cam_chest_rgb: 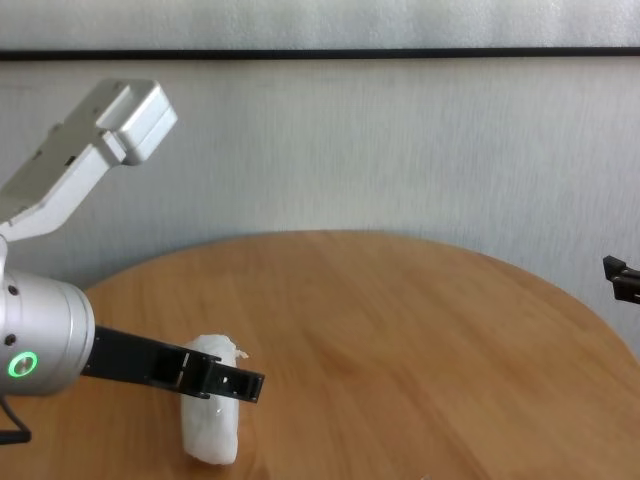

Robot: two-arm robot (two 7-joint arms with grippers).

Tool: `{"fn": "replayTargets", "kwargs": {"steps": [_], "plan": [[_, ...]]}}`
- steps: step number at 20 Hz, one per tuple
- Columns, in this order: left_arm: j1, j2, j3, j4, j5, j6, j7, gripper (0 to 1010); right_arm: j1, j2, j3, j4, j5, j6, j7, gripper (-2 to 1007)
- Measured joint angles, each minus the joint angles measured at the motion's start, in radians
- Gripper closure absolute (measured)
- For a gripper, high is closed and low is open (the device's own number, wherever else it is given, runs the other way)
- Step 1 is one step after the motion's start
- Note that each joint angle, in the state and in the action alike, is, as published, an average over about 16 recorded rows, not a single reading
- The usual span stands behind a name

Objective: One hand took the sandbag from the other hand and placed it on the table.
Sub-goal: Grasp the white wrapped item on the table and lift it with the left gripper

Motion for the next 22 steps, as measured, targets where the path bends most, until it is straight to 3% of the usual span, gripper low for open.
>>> {"fn": "replayTargets", "kwargs": {"steps": [11, 17, 22], "plan": [[-0.036, -0.102, -0.010, 0.044, 0.023, 0.124, 0.090, 10, 0.000, 0.000, 0.000, 0.000, 0.000, 0.000, 0.000, 3], [-0.059, -0.156, -0.016, 0.093, 0.032, 0.153, 0.116, 10, 0.000, 0.000, 0.000, 0.000, 0.000, 0.000, 0.000, 3], [-0.072, -0.183, -0.017, 0.132, 0.047, 0.158, 0.126, 10, 0.000, 0.000, 0.000, 0.000, 0.000, 0.000, 0.000, 3]]}}
